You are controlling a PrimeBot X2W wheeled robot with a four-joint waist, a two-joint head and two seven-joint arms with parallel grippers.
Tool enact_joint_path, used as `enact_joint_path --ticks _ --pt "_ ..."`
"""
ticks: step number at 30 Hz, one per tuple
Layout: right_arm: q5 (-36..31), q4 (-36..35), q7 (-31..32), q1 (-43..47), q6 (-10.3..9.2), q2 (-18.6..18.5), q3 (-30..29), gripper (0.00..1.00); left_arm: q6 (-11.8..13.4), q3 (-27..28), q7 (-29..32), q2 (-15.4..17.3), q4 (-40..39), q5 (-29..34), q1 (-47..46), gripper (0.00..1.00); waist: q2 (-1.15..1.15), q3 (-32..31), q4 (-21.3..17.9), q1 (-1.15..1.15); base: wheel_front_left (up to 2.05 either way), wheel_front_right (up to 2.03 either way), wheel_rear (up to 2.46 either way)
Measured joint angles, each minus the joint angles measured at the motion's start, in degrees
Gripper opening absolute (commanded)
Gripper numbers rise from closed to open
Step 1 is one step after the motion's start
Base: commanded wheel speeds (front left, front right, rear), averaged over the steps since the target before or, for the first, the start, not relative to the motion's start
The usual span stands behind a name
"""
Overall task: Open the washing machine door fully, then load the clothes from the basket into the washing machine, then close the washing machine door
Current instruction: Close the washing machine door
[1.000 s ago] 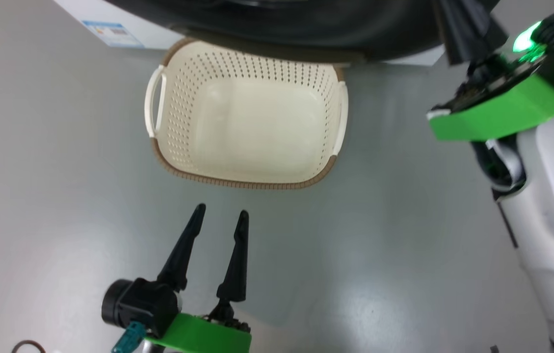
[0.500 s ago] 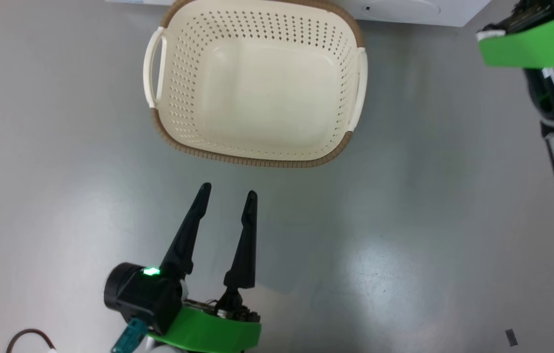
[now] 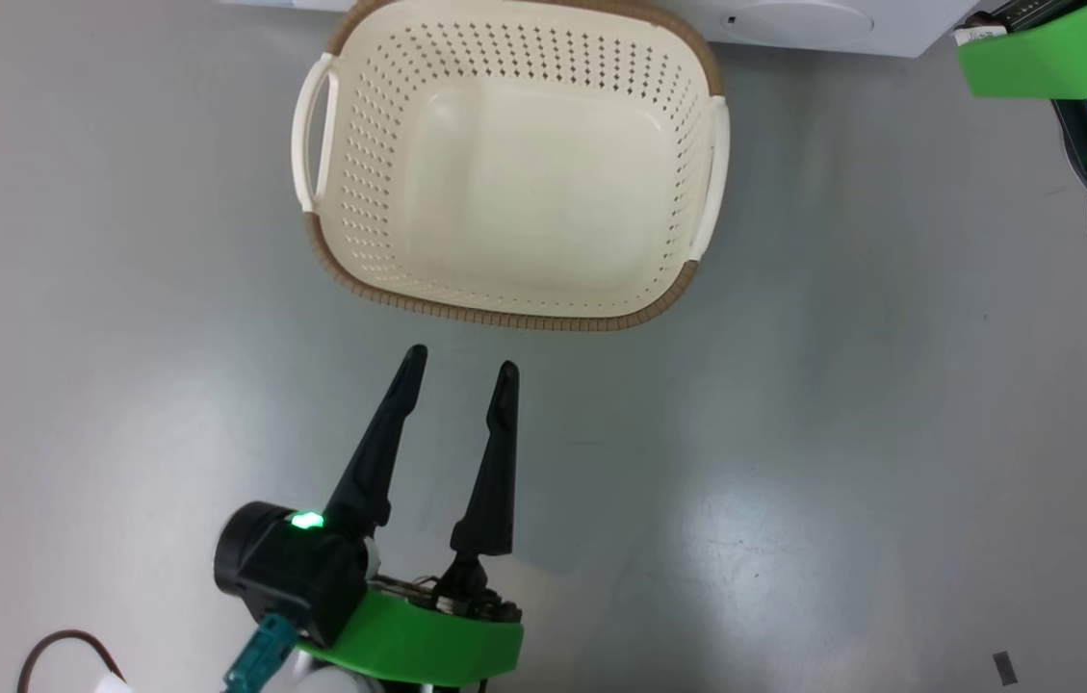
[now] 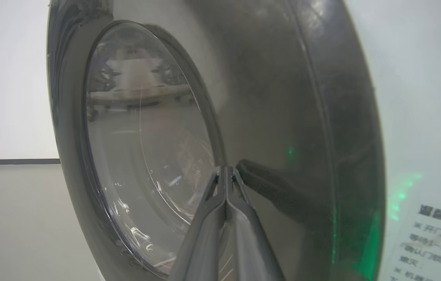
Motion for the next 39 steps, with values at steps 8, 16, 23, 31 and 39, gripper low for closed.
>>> enact_joint_path --ticks 8,16,23,31,39 --pt "0.2 -1.5 0.0 3.6 -0.26 1.1 -1.8 0.28 -0.2 2.3 0.0 0.0 2.4 -2.1 0.0 1.00 0.00 -2.6 -1.5 0.00 0.00 0.00 0.00" --pt "0.5 -6.1 0.0 15.5 -0.26 4.1 -4.4 1.00 -2.2 7.2 0.0 -0.1 5.7 -5.7 0.0 1.00 0.00 -7.3 -4.4 0.00 0.00 0.00 0.00" --pt "-0.1 -8.9 0.0 25.0 -0.29 5.4 -6.4 1.00 -3.3 11.6 0.0 -0.2 8.3 -6.5 0.9 1.00 0.00 -11.7 -7.2 0.00 0.00 0.00 0.00" --pt "-1.1 -11.4 0.0 40.2 -0.31 5.8 -9.0 1.00 -4.9 15.8 0.0 -0.2 10.5 -7.3 6.3 1.00 0.00 -19.6 -9.8 0.00 0.00 0.00 0.00" --pt "-3.2 -13.8 0.0 52.4 -0.31 7.7 -15.7 1.00 -7.6 18.0 0.0 -0.2 11.5 -6.4 10.9 1.00 0.00 -28.3 -11.1 0.00 0.00 0.00 0.00"
